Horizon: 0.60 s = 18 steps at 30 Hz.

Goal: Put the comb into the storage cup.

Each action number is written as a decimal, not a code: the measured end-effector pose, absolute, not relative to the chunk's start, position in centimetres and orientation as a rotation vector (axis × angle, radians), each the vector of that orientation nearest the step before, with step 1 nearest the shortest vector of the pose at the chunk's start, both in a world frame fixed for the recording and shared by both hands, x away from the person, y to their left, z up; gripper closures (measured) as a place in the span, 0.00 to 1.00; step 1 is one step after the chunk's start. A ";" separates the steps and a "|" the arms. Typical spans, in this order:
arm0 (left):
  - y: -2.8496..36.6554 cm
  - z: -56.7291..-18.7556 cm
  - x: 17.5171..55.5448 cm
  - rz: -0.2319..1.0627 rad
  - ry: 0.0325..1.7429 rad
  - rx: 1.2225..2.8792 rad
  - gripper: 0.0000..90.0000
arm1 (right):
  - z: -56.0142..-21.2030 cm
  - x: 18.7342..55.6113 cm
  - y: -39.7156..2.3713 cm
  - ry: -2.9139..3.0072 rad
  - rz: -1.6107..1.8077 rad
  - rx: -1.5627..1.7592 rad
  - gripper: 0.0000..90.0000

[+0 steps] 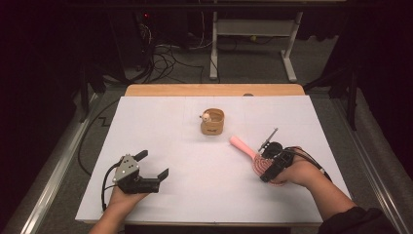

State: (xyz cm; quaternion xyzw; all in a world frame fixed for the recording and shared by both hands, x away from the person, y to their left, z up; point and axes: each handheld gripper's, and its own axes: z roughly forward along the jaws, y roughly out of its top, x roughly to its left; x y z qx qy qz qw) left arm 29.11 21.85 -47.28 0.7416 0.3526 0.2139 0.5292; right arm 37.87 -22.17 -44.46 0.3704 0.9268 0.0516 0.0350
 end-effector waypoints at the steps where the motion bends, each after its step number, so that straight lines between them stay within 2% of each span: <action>1: 21.9 -47.3 29.1 0.510 0.843 1.769 0.00 | -44.4 37.9 -22.2 2.855 0.150 1.132 0.17; 18: 21.8 -47.3 29.1 0.506 0.841 1.774 0.00 | -44.5 38.7 -21.5 2.887 0.075 1.116 0.18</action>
